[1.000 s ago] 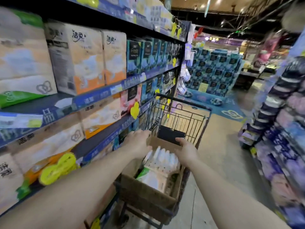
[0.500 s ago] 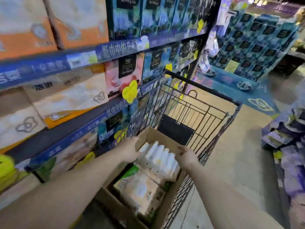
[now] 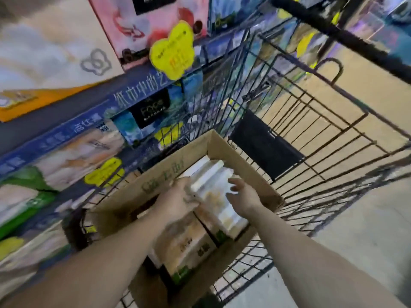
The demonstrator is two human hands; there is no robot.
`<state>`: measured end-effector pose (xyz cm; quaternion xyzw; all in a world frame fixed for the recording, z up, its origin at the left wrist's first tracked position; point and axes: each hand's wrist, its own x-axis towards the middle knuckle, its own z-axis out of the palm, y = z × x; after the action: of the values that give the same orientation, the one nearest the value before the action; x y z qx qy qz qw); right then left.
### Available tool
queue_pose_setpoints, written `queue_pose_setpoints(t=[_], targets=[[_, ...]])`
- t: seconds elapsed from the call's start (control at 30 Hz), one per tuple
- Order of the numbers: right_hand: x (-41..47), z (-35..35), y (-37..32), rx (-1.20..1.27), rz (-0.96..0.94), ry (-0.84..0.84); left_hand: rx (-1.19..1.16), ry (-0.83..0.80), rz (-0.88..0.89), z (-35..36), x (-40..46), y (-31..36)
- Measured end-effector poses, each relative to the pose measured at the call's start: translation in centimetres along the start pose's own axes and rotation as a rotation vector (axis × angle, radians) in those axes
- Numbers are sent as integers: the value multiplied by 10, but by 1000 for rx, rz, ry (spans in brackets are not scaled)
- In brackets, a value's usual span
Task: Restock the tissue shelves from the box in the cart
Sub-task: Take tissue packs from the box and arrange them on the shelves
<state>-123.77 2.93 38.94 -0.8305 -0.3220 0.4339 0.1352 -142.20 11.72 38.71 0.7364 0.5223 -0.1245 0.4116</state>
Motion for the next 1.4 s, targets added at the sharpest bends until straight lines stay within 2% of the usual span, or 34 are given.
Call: queue_pose_setpoints(t=[0.13,0.3,0.37,0.53,0.7,0.83,0.9,1.07,1.27,1.4], targets=[[36,17,4,130,76,-23,18,87,-34,23,40,-5],[68,34,2,376,192,-18,22,15,-49,55,64,-16],[74,40,2,416,188,-25,16,-1,-37,60,68,-16],[81,43,-1,471,126,-11,12,90,22,65,79,-22],[85,46,0,533,127,136,62,140,130,52,92,-32],[93,48,-1,557,153,256,-194,85,50,35,104,-44],[98,49,-4,548,147,240,-400,22,-47,27,110,-52],[118,49,-13,563,93,38,-751,-118,-110,19,104,-67],[118,47,-13,530,89,-212,-936,-205,-152,25,79,-91],[102,43,-21,435,83,-247,-1030,-291,-157,10,66,-100]])
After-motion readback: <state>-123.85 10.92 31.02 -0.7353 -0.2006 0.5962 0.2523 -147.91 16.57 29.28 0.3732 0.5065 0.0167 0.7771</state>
